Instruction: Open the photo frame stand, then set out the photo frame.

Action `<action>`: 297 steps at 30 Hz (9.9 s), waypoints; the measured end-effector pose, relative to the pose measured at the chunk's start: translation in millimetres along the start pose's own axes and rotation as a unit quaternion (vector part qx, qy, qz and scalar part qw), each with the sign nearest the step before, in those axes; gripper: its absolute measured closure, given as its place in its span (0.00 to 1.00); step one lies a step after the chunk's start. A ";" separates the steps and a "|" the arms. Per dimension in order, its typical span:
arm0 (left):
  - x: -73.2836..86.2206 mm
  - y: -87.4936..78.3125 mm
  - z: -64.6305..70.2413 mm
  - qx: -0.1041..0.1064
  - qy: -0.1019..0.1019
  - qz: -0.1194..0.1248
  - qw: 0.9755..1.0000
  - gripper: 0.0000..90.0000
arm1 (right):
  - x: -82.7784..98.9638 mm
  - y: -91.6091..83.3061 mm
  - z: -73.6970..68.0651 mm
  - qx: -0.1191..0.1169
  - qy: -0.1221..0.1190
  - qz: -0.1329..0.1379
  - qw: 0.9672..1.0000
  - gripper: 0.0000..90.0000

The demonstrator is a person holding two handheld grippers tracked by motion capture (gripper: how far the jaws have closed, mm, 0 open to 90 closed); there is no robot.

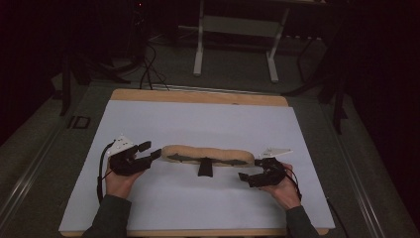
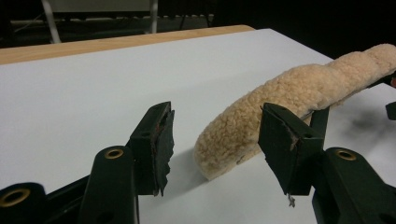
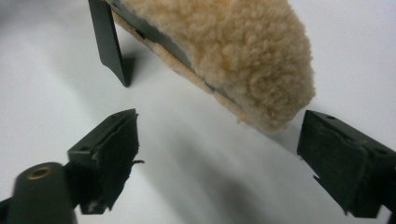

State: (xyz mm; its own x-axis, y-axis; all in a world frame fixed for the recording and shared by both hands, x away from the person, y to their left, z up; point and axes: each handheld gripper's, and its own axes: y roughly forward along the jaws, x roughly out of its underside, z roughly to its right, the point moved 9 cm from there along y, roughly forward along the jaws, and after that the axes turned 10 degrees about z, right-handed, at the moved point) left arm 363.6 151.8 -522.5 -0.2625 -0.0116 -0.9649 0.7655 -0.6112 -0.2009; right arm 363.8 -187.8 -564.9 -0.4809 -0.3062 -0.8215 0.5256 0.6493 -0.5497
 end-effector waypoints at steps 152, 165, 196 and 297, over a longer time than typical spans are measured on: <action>27.4 -4.8 41.7 0.013 0.028 -0.048 0.998 1.00 | -39.5 33.9 5.3 0.074 0.030 0.037 0.996 0.98; 25.8 -0.6 35.5 0.012 0.036 -0.044 0.998 0.98 | -44.4 40.7 8.6 0.073 0.035 0.027 0.996 0.98; 27.9 10.1 45.4 0.036 0.053 -0.065 0.996 0.99 | -47.5 44.9 13.2 0.081 0.035 0.017 0.996 0.98; 50.7 48.8 169.3 0.157 0.136 -0.067 0.976 1.00 | -73.1 69.4 -49.9 0.009 -0.043 -0.005 0.999 1.00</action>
State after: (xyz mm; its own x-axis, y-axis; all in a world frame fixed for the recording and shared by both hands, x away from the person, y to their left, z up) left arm 288.2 -12.5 -552.5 -0.1492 0.2698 -0.9513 0.5055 -0.8060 -0.3079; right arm 400.4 -85.7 -535.4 -0.4250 -0.3711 -0.8257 0.5338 0.6339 -0.5597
